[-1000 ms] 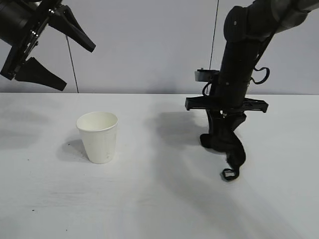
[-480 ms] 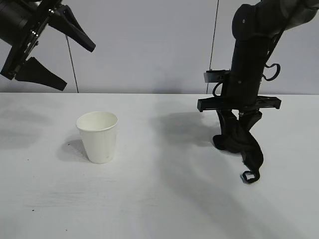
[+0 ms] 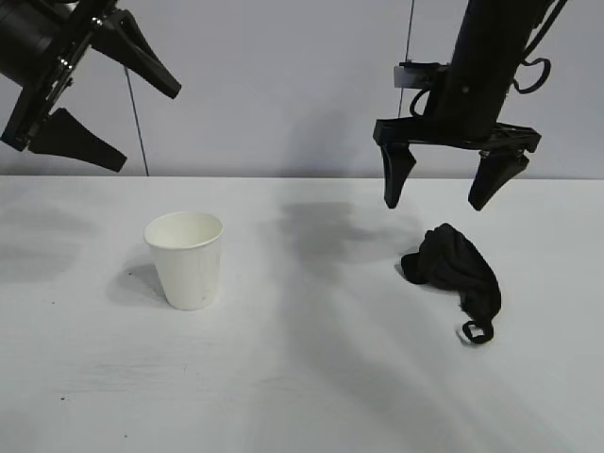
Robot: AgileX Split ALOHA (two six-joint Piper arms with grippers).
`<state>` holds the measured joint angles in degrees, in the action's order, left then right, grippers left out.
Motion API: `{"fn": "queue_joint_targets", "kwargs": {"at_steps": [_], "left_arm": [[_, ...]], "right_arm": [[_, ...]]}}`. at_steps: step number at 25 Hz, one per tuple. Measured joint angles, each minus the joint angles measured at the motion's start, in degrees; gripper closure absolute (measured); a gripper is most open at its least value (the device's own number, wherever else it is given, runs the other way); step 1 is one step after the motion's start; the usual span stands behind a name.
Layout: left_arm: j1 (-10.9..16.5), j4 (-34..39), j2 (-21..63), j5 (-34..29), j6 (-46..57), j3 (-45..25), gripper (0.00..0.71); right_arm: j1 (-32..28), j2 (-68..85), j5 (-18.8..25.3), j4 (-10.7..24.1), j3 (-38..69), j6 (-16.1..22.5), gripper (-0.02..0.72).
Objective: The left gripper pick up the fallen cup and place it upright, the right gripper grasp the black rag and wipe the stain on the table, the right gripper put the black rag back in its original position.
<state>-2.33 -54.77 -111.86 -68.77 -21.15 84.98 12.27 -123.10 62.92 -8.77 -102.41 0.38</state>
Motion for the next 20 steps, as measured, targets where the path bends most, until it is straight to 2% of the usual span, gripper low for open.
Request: {"fn": "queue_joint_targets", "kwargs": {"at_steps": [3, 8, 10, 13, 20], "left_arm": [[0.00, 0.00, 0.00, 0.00, 0.00, 0.00, 0.077], [0.00, 0.00, 0.00, 0.00, 0.00, 0.00, 0.077], [0.00, 0.00, 0.00, 0.00, 0.00, 0.00, 0.077], [0.00, 0.00, 0.00, 0.00, 0.00, 0.00, 0.077], [0.00, 0.00, 0.00, 0.00, 0.00, 0.00, 0.077]], "right_arm": [[-0.17, 0.33, 0.61, -8.47, 0.00, -2.32, 0.009], [-1.89, 0.63, 1.78, -25.26, 0.00, -7.22, 0.009], [-3.09, 1.16, 1.96, -29.89, 0.00, -8.95, 0.009], [-4.82, 2.45, 2.29, -32.68, 0.00, -9.67, 0.009], [-5.34, 4.07, 3.62, -33.04, 0.00, -10.72, 0.009]]}}
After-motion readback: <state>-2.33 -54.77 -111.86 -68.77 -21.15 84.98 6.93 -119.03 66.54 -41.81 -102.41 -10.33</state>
